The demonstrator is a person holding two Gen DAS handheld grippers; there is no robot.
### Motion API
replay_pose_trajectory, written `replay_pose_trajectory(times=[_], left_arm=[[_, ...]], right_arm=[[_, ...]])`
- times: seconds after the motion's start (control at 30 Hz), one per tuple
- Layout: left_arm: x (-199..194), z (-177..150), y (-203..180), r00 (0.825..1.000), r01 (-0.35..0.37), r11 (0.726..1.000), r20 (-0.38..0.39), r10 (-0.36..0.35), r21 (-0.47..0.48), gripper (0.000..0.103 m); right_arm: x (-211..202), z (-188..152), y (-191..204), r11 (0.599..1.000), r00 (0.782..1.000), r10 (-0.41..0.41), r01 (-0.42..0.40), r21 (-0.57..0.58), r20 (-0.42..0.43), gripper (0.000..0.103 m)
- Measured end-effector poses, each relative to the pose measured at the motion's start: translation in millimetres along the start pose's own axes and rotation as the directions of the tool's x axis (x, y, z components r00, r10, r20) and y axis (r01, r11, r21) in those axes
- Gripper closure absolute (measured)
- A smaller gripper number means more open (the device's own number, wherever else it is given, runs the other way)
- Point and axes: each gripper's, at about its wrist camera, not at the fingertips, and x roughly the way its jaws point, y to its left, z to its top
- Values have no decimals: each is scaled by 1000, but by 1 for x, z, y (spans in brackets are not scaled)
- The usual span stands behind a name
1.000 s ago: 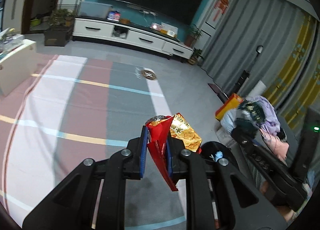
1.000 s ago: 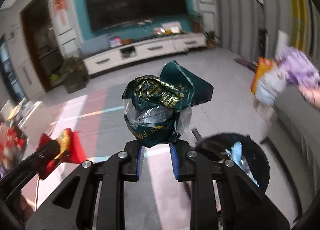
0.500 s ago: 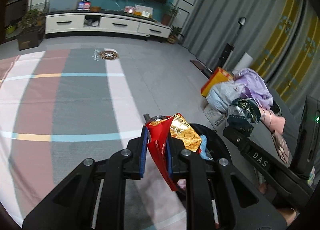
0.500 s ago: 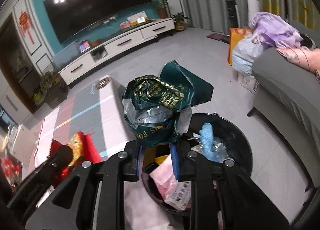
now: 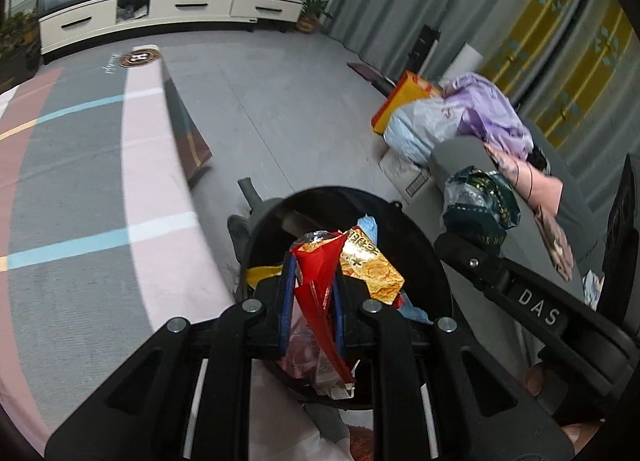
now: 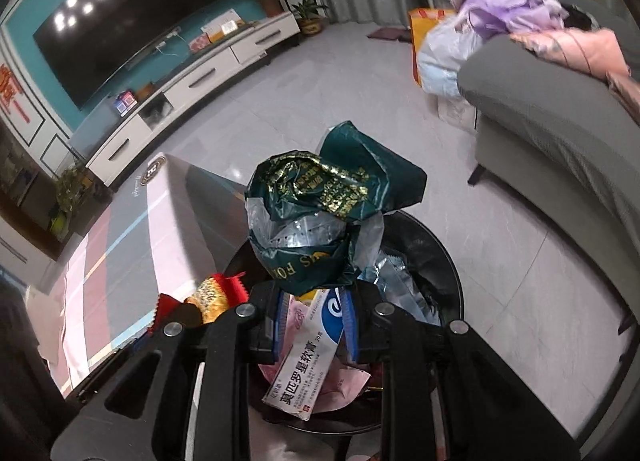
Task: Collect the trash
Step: 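Carry the red chip bag and dark green bag over the bin, then open both tools to drop the red and green bags into the bin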
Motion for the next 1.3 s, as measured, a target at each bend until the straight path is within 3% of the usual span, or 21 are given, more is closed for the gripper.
replay_pose_trajectory(times=[0.33,1.03,1.17,1.3], left_arm=[[31,-12,-20,996,-6,997,-84,13,75,86],[58,-16,-19,989,-15,997,-148,26,79,85],[55,-17,-21,989,-22,996,-145,35,84,82],[47,-15,-22,991,-33,996,-127,44,89,66]], right_arm=[[25,1,-9,999,996,-5,8,36,-92,79],[62,-5,-25,995,966,-50,70,72,-254,77],[58,-5,-23,994,969,-64,82,68,-239,64],[48,-4,-22,995,977,-53,70,71,-208,51]])
